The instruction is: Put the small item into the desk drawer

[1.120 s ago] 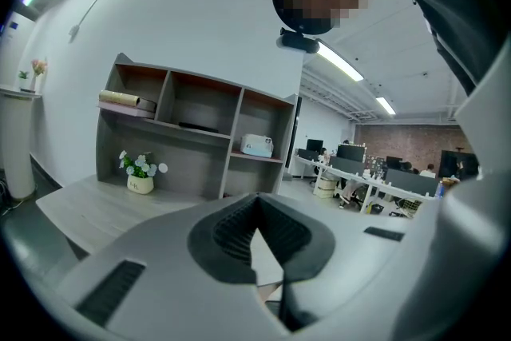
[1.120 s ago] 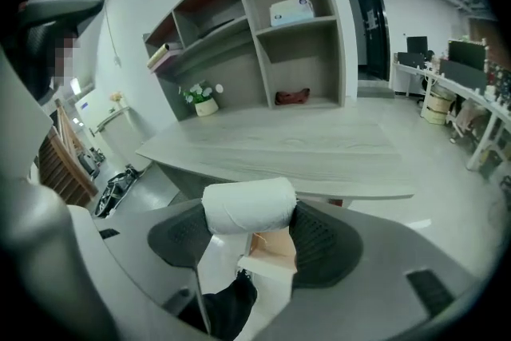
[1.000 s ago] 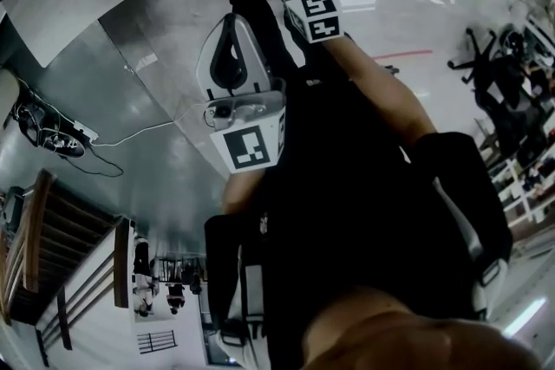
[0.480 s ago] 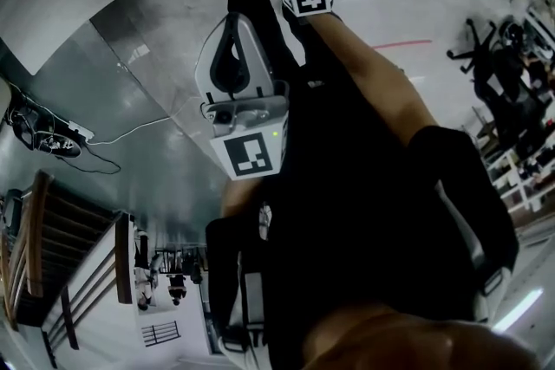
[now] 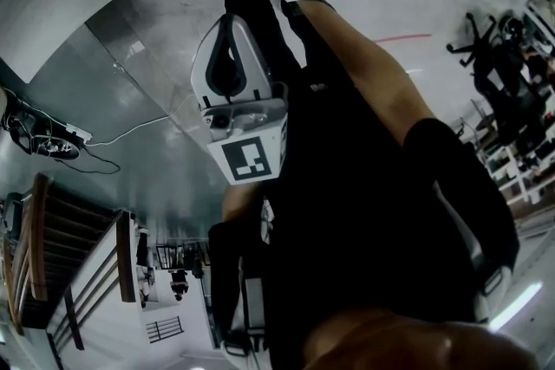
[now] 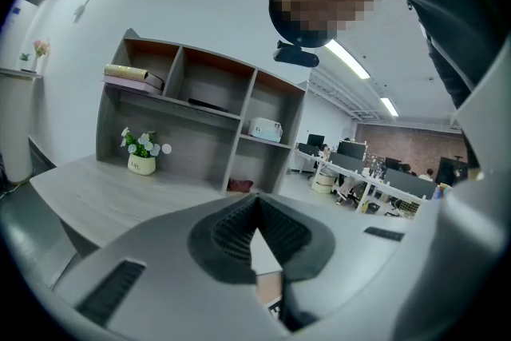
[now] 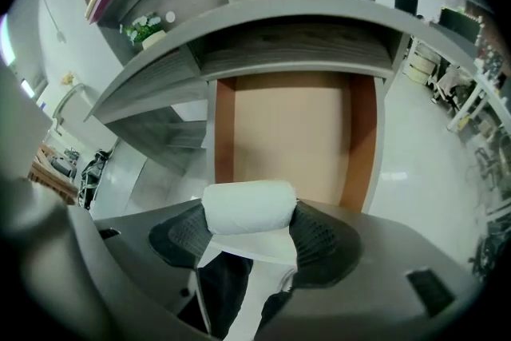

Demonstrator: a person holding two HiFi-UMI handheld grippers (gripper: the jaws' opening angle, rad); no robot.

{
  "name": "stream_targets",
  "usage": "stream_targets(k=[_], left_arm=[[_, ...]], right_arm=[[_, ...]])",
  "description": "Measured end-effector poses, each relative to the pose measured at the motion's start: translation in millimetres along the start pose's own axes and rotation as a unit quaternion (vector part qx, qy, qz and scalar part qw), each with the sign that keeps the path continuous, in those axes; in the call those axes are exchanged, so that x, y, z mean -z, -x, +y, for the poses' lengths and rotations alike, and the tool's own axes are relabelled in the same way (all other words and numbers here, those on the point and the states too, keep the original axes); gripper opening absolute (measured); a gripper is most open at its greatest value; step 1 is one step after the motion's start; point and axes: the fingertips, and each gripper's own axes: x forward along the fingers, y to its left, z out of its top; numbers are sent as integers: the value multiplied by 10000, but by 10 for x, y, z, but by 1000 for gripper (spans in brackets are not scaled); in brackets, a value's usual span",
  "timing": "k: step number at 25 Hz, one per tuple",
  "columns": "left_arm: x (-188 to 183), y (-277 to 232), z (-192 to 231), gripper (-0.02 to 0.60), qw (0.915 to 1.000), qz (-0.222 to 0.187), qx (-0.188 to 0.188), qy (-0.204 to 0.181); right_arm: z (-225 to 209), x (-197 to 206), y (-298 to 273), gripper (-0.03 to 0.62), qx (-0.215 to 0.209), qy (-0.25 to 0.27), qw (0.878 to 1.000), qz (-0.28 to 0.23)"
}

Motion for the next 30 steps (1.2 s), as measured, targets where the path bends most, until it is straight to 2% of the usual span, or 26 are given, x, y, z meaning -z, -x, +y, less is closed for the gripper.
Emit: stream_targets(k=[7,14,20,26,30], left_arm=[[58,-71,17,-11,10000,78,12,52],[91,-132,20,-11,9998,158,28,70],[126,-202,35,-11,9998,197,20,92],[153,-221,93,-11,9997,226,-7,112],[208,-212,120,-11,9996,243,3,143]], right_arm=[[-106,148,-218,273,125,97,9983,569],[-201,205,-314,273,276,151,9968,733],[-92,357,-383,273,72,-125,9925,1214],[-93,363,-459,273,121,-39,9909,1339],[-72,391,-509,273,80,-198,9904,1367]])
